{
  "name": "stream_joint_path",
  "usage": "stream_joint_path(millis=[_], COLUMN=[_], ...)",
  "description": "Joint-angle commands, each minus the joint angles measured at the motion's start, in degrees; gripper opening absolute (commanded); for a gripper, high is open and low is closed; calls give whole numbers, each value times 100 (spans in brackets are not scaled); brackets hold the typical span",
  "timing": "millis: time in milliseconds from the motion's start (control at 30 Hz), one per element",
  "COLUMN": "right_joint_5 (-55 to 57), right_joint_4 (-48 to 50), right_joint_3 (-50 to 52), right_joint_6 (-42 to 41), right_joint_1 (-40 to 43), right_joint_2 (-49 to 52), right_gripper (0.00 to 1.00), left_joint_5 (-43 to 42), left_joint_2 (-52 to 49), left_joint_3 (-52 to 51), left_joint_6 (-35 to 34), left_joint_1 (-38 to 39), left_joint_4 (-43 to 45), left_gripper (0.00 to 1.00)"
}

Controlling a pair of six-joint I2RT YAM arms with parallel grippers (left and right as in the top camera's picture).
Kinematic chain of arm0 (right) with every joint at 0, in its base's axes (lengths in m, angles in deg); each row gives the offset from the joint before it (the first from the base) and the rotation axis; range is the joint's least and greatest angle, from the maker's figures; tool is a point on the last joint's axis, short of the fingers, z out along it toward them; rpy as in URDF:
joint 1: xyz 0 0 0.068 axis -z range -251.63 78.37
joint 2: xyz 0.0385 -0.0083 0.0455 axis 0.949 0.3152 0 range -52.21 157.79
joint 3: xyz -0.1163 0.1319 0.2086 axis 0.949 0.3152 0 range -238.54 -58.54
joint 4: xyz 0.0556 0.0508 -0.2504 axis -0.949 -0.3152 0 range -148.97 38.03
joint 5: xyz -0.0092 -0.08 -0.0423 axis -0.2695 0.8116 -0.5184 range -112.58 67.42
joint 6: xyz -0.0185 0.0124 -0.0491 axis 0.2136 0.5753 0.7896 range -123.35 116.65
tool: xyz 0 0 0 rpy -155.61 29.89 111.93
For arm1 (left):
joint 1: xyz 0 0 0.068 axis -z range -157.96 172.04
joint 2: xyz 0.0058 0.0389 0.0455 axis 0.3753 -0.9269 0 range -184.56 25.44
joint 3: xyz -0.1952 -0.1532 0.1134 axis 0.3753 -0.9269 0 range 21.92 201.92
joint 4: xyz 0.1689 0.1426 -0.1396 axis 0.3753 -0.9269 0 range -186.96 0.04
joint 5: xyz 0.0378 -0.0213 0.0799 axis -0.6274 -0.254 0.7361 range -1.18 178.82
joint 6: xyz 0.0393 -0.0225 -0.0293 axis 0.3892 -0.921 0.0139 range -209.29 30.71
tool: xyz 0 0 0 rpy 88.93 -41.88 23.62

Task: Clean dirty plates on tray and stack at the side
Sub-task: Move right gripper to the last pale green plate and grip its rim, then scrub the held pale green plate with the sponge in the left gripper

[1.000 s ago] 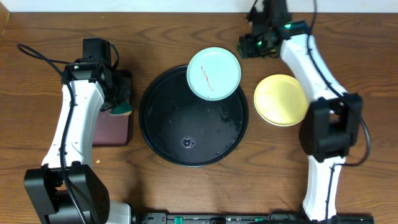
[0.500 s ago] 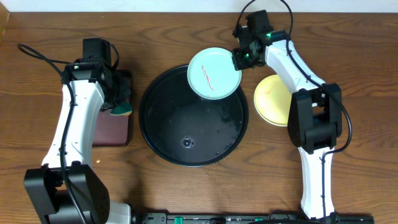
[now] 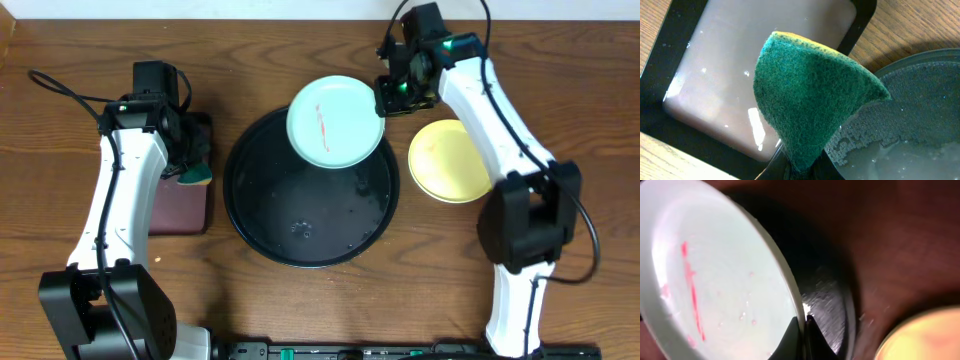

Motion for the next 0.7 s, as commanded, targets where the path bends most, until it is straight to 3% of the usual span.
stream_joint_path(millis=[0, 333, 667], right_joint_5=[-234, 487, 507], right_joint_4=[-269, 431, 1733], right_joint_3=[37, 1320, 2618], right_joint_6=[-236, -1032, -1318], right_joint_1=[-328, -986, -1023], right_joint_2=[-24, 181, 181], right_gripper=[1, 1, 1], left_joint_5=[-15, -15, -146], left_joint_2=[-35, 487, 317], left_joint_3=[-11, 131, 17], left_joint_6=[103, 114, -404], left_joint_1=[7, 398, 1482], left_joint_4=[28, 118, 323], left_gripper=[7, 7, 7])
